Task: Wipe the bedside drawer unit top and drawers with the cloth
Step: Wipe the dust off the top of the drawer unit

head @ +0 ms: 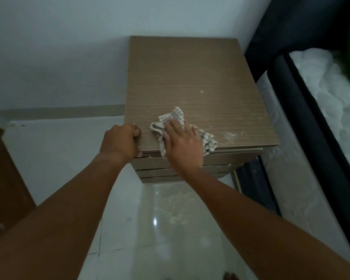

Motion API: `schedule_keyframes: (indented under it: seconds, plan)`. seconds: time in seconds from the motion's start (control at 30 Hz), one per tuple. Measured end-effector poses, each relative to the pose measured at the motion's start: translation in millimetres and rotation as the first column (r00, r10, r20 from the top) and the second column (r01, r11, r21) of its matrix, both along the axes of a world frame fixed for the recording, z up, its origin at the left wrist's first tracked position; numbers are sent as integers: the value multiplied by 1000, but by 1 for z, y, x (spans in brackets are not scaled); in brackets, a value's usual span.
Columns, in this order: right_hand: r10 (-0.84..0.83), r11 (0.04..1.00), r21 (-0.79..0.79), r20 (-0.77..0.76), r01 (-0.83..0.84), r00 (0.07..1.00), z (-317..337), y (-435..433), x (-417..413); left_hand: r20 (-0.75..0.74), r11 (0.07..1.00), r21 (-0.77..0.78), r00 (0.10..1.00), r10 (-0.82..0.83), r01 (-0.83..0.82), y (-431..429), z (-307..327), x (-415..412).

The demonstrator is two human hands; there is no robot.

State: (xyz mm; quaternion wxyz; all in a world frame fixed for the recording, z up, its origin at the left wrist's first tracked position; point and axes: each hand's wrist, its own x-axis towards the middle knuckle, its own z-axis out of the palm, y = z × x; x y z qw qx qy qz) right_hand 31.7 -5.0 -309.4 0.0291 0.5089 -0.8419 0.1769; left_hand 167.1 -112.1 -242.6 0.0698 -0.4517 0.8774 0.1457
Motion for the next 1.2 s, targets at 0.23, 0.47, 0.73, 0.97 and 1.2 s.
schedule_keyframes:
  seconds: [0.23, 0.47, 0.73, 0.97, 1.2]
  plan:
    - [-239, 961, -128, 49, 243, 970, -6, 42, -58, 26, 994, 3, 993, 111, -112, 10, 0, -16]
    - [-351, 862, -294, 243, 414, 904, 25, 72, -81, 31, 997, 62, 999, 34, -36, 36, 9, -53]
    - [130, 988, -97, 72, -123, 989, 35, -46, -78, -168, 988, 142, 982, 90, -66, 22, 0, -104]
    - [103, 982, 154, 60, -111, 993, 7, -85, -99, -87, 992, 95, 992, 91, -82, 10, -9, -107]
    - [-436, 891, 204, 132, 406, 890, 7, -61, -133, -14, 984, 143, 993, 114, -111, 12, -6, -118]
